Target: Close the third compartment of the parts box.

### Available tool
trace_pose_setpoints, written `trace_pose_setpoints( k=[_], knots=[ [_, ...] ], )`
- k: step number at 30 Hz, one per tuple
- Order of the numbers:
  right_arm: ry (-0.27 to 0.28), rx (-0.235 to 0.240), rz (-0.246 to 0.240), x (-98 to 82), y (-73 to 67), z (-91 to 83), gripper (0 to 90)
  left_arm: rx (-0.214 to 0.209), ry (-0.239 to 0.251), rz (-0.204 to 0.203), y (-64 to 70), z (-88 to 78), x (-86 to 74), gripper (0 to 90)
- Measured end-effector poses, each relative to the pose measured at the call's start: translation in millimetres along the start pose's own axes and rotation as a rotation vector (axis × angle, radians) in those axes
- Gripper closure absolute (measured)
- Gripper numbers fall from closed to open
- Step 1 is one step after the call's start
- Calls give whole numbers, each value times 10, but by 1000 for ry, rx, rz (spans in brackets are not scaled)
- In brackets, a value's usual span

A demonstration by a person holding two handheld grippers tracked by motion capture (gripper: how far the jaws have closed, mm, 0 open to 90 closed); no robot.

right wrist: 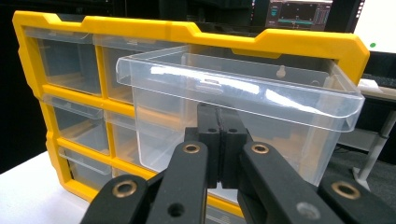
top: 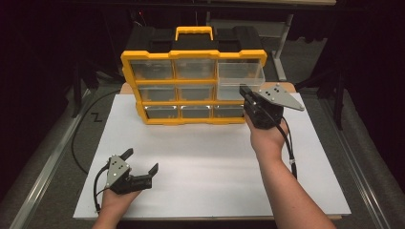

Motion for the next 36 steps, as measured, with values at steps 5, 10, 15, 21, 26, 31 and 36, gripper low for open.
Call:
trace_pose_setpoints(
  k=[5, 10, 15, 21, 26, 31, 36],
  knots=[
    [-3, -1, -7, -9, -12, 1, 900, 3, 2, -4, 0, -4, 4, 3],
    [-3, -7, -12, -26, -21, 4, 900, 3, -4, -6, 0, 8, -8, 3],
    [-7, -19, -11, -28, 4, 19, 900, 5, 0, -10, -12, 5, -6, 3],
    [-21, -41, -14, -13, 59, 50, 900, 4, 2, -12, -12, -1, -3, 3],
    [-24, -53, -23, 2, 78, 82, 900, 4, 0, -14, -26, -7, -8, 3],
    [-18, -62, -29, 18, 82, 108, 900, 0, 0, -15, -15, -8, -6, 3],
    [-16, -69, -40, 23, 98, 144, 900, -4, -9, -15, -8, 2, -18, 3]
  ],
)
Point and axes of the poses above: each handheld gripper's, and its own axes: z roughly forward along the jaws, x roughly out of its top, y roughly to its right, the point moved 10 cm from there along z, roughly forward along the jaws, and after that the axes turned 6 degrees about z, right-handed, at the moved point
